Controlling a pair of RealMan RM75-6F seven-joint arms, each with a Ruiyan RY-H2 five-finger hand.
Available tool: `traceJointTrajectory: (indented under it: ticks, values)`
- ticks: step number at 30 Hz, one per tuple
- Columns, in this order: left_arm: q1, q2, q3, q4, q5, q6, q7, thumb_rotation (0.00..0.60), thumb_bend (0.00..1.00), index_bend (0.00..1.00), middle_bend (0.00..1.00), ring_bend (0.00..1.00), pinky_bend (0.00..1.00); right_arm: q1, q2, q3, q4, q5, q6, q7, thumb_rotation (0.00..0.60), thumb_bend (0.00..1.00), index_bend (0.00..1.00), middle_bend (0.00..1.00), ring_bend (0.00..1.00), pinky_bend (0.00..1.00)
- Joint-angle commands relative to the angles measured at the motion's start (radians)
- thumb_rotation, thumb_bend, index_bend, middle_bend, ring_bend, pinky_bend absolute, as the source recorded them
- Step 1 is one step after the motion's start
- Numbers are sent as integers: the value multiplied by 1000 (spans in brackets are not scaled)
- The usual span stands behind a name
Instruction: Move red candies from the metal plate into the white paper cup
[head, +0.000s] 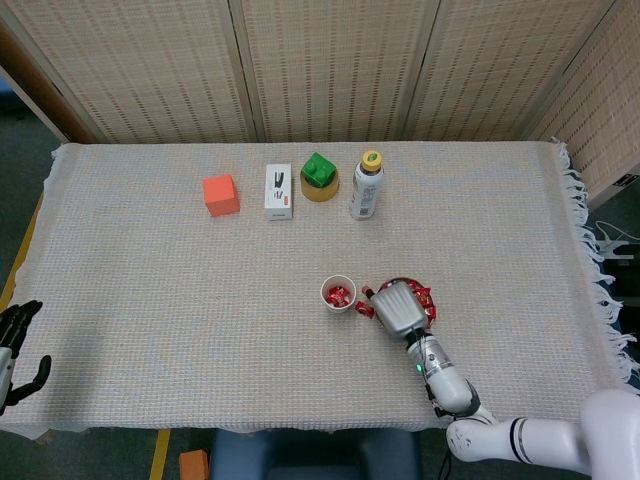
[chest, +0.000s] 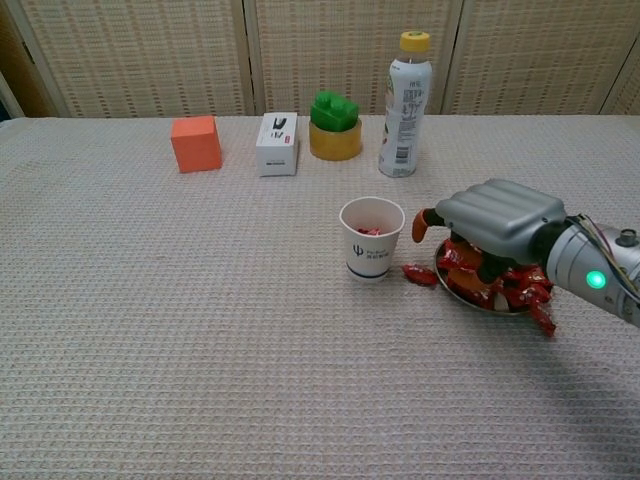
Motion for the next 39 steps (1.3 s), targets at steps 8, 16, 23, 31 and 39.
traceJointTrajectory:
  ticks: [8,16,23,31,39]
  values:
    - [1,2,1,2,2,1,-8,600,482,0,42,3,226,18,-64,19,58,29,-30,-15,600,326,330,813,849,1000]
    - [1,4,1,3,2,0,-14,600,482,0,44,4,225,28,-96,28,92,53,-43,-36,600,323,373,813,850,1000]
    - [0,4,2,3,4,-1,-12,600,480,0,44,4,226,27,-109,28,108,55,-40,-39,600,323,478,813,855,1000]
    - [-1,3,2,4,3,-2,-10,600,480,0,44,4,226,19,-104,31,102,41,-22,-34,600,322,549,821,866,1000]
    - [0,4,0,4,-1,0,-14,600,481,0,44,4,225,-7,-37,32,17,-14,26,2,600,322,556,823,867,1000]
